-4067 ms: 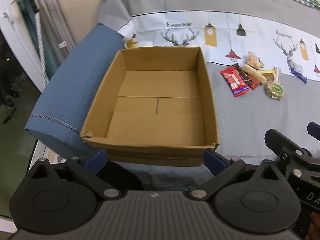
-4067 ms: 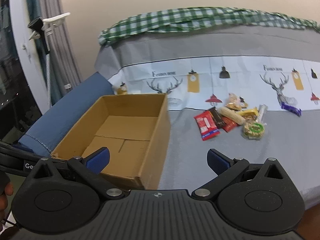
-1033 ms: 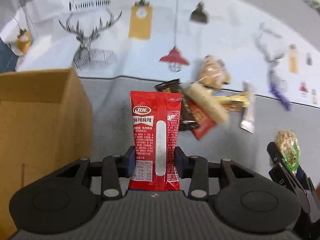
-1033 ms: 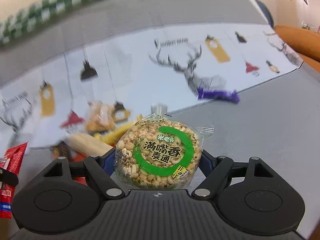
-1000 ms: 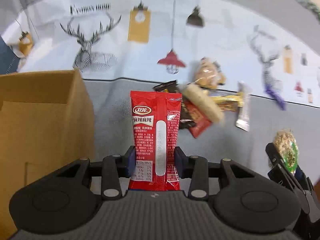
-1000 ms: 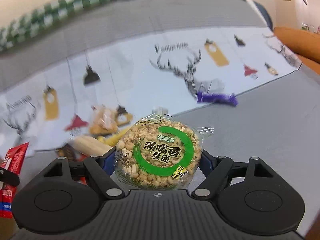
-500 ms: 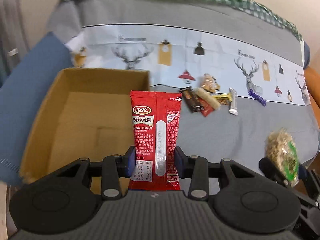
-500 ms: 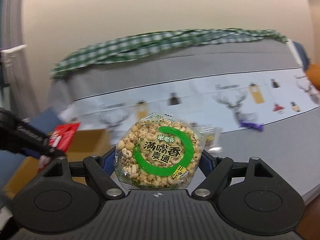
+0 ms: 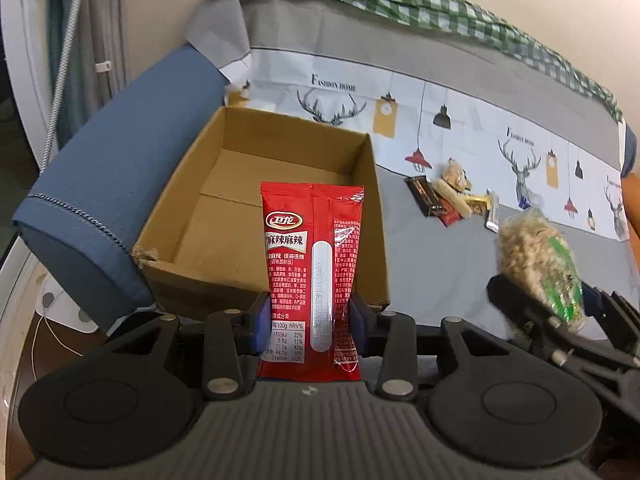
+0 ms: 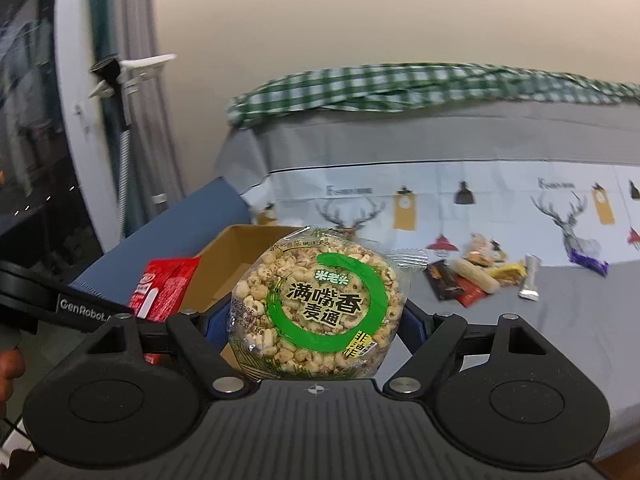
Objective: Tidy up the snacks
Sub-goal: 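Carry the red packet and grain cake with both tools over the cardboard box, then open both tools to drop the red packet and grain cake into the box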
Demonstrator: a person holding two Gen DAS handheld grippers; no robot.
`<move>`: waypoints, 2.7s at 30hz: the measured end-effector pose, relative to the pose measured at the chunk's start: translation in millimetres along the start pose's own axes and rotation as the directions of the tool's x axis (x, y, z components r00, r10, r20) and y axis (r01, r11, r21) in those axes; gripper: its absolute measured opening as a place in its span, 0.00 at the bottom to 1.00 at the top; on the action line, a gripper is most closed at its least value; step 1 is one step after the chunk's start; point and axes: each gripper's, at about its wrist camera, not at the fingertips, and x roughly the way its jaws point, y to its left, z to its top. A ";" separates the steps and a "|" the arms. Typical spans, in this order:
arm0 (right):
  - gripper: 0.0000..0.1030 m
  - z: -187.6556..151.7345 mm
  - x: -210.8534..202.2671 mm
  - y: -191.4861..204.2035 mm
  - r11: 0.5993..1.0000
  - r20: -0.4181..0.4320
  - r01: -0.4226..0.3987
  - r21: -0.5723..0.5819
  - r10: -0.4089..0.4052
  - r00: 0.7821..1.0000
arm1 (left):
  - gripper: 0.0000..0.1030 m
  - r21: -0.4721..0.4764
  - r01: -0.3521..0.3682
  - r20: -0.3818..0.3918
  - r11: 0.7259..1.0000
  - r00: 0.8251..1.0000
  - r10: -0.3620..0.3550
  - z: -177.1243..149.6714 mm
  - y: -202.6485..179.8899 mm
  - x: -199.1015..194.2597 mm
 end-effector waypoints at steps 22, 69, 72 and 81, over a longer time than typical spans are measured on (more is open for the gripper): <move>0.79 0.5 2.2 10.6 1.000 -0.016 -0.012 -0.010 0.012 1.000 | 0.43 -0.010 -0.022 0.023 1.000 0.999 0.022 4.9 0.2 -2.1; 0.79 8.9 214.9 37.4 0.990 -0.268 -0.112 -0.089 0.084 0.960 | 0.43 0.058 -0.160 -0.168 0.985 0.971 0.168 97.5 73.6 178.5; 0.79 6.8 232.8 37.7 0.990 -0.285 -0.110 -0.093 0.079 0.955 | 0.43 0.069 -0.167 -0.182 0.983 0.967 0.177 100.6 75.6 194.0; 0.79 -1.5 272.2 38.3 0.986 -0.325 -0.113 -0.123 0.068 0.943 | 0.43 0.097 -0.181 -0.227 0.979 0.953 0.199 103.5 79.1 231.9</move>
